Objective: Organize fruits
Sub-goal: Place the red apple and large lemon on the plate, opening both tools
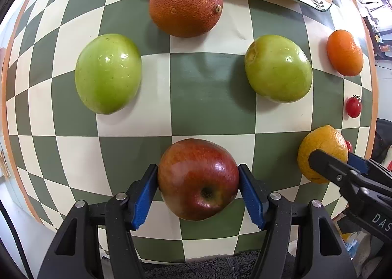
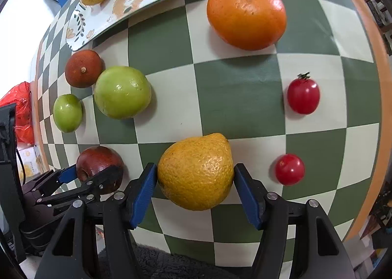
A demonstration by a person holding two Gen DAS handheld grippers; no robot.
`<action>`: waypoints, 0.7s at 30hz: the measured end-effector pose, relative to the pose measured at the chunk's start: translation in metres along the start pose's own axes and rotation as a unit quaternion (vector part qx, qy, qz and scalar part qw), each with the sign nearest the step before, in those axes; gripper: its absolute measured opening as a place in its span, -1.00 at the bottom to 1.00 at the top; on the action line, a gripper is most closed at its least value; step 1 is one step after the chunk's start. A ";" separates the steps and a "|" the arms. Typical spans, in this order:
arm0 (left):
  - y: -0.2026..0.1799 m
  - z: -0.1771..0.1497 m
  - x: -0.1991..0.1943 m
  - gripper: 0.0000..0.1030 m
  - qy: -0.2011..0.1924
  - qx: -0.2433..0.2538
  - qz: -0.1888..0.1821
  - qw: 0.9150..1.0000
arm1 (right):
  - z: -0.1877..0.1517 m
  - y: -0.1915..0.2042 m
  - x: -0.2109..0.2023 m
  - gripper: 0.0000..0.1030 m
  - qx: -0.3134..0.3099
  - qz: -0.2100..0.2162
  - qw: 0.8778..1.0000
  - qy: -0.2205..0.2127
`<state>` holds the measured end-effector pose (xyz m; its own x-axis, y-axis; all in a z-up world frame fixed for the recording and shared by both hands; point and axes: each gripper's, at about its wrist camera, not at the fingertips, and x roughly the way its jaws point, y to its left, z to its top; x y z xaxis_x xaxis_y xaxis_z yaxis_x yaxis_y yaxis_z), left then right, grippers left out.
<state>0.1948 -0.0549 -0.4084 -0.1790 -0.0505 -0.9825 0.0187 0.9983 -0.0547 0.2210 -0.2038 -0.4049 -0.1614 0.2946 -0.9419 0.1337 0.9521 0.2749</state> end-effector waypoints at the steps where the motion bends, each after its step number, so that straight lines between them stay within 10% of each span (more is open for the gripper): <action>1: 0.000 -0.001 -0.001 0.22 0.000 0.000 -0.001 1.000 | 0.000 0.000 0.001 0.30 0.003 0.003 1.000 0.003; 14: 0.001 0.006 -0.072 0.22 -0.039 -0.011 -0.071 0.997 | 0.012 0.007 -0.039 0.27 0.009 0.048 0.998 -0.035; 21: 0.037 0.095 -0.146 0.22 -0.107 -0.044 -0.102 0.988 | 0.075 0.040 -0.100 0.27 -0.021 0.066 0.992 -0.110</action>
<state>0.3146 -0.0136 -0.2839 0.0411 -0.2459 -0.9684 -0.0844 0.9649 -0.2486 0.3155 -0.2015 -0.3145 0.0722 0.3972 -0.9149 0.0978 0.9101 0.4028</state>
